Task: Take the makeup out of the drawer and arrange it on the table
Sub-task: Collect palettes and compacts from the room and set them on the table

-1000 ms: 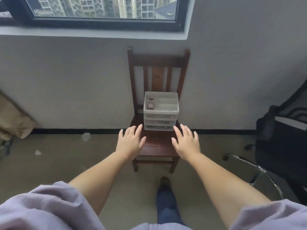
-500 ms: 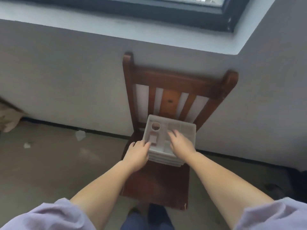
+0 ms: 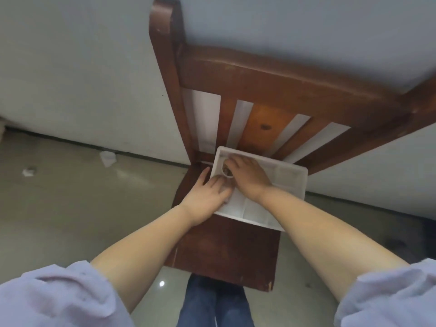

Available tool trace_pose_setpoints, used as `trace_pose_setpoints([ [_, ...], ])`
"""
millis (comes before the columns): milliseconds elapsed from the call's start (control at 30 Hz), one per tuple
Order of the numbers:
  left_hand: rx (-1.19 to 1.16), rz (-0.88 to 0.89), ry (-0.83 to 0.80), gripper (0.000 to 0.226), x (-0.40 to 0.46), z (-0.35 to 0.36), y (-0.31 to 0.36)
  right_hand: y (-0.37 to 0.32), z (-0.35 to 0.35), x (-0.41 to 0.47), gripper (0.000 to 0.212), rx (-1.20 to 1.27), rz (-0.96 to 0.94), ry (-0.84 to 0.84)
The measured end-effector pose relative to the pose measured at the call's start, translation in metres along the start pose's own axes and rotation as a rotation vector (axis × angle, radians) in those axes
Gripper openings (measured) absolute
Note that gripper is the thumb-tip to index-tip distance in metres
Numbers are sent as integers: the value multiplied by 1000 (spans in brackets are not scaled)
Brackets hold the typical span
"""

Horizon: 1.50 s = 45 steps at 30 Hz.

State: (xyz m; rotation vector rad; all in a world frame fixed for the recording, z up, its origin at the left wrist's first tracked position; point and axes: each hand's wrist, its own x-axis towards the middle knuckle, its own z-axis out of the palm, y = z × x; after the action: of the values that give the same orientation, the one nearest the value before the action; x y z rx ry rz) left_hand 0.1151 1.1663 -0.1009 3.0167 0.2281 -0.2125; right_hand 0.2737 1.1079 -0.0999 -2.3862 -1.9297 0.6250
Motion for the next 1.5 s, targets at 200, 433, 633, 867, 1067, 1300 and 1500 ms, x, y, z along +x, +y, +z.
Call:
trace_pose_setpoints([
  [200,47,22,-6,46,14,-3,-5,8,-3,-16,38,-14,-8,63],
  [433,0,-48,-134,42,16,-3,1,12,-24,-40,39,89,12,155],
  [633,-294,-244,60,49,-25,-28,19,5,-45,-65,36,84,-18,146],
  [867,-574,-675,192,57,-142,-49,34,-83,-56,-75,36,-16,-285,76],
  [1067,-584,-1030,330,55,-281,-47,54,-213,-31,-85,35,-110,-564,-25],
  [1300,-570,-1496,526,46,-508,-25,145,-412,34,-155,44,-226,-904,-153],
  [1500,-542,-1850,582,56,-712,20,279,-595,131,-279,33,-127,-1201,-245],
])
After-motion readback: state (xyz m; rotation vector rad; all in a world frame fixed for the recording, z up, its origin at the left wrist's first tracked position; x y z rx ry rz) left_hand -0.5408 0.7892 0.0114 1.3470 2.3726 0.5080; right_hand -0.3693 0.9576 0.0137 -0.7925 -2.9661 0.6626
